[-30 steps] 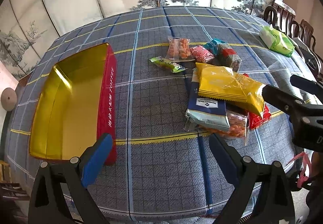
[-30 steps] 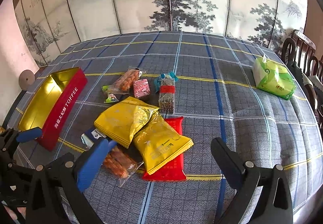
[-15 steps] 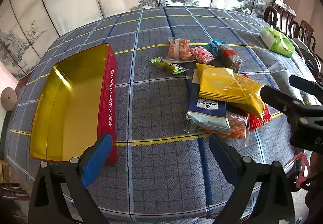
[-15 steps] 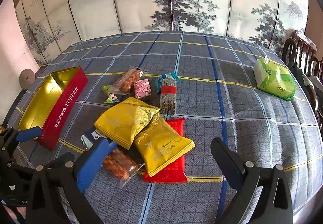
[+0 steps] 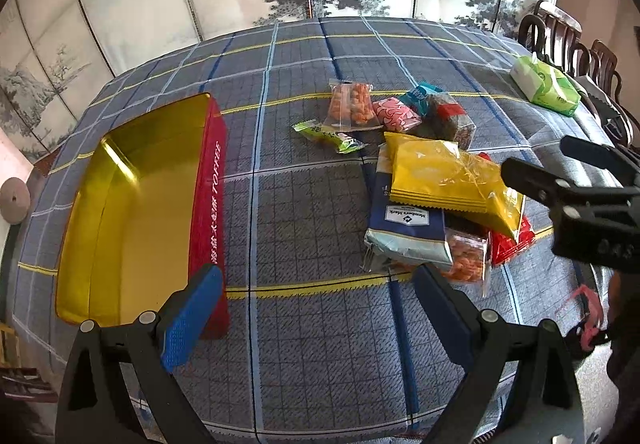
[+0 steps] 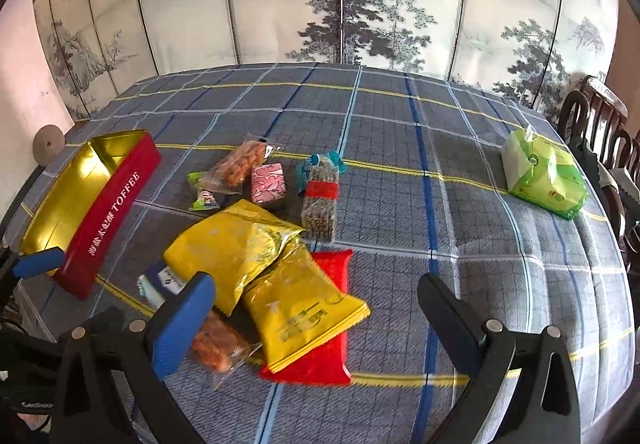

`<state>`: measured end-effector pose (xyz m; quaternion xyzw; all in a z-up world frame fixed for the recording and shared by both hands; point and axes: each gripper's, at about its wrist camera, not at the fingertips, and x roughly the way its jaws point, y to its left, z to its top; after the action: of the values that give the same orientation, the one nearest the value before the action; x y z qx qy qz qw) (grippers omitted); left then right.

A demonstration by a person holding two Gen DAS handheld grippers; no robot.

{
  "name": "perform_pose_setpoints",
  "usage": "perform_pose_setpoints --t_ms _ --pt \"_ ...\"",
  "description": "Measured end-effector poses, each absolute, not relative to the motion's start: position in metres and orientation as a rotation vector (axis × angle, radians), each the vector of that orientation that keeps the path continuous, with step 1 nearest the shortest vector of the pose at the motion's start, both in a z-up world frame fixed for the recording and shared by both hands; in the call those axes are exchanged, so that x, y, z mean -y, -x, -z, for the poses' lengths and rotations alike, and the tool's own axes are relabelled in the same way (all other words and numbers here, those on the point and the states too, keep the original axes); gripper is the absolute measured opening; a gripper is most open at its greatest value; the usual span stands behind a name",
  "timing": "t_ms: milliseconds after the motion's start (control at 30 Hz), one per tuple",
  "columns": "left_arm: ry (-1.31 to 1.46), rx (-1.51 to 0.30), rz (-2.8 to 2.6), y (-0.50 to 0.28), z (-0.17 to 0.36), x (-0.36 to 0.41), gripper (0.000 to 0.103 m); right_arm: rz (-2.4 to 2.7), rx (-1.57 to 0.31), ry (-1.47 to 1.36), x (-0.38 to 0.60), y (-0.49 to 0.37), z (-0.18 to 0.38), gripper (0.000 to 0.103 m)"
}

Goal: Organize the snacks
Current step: 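Grasp the dark seed bar with the red band with the right gripper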

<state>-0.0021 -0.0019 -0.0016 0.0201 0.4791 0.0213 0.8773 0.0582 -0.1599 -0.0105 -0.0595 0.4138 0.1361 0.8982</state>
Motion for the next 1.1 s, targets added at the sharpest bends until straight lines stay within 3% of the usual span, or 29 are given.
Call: perform_pose_setpoints --t_ms 300,400,567,1033,1100 --pt "-0.04 -1.004 -0.037 -0.009 0.005 0.001 0.095 -0.274 -0.874 0.13 0.158 -0.105 0.018 0.089" --pt "-0.027 -1.005 -0.036 -0.015 0.004 -0.002 0.092 -0.277 -0.884 0.143 0.153 -0.121 0.022 0.074" --pt "-0.032 -1.011 -0.042 -0.025 0.004 -0.003 0.092 -0.282 -0.931 0.122 0.147 -0.145 0.035 0.071" --pt "-0.022 -1.026 -0.055 -0.041 0.01 -0.003 0.092 -0.33 -0.99 0.1 0.138 -0.165 0.061 0.029" --pt "-0.022 -1.028 -0.052 -0.042 0.01 -0.001 0.092 -0.331 -0.984 0.101 0.139 -0.164 0.062 0.028"
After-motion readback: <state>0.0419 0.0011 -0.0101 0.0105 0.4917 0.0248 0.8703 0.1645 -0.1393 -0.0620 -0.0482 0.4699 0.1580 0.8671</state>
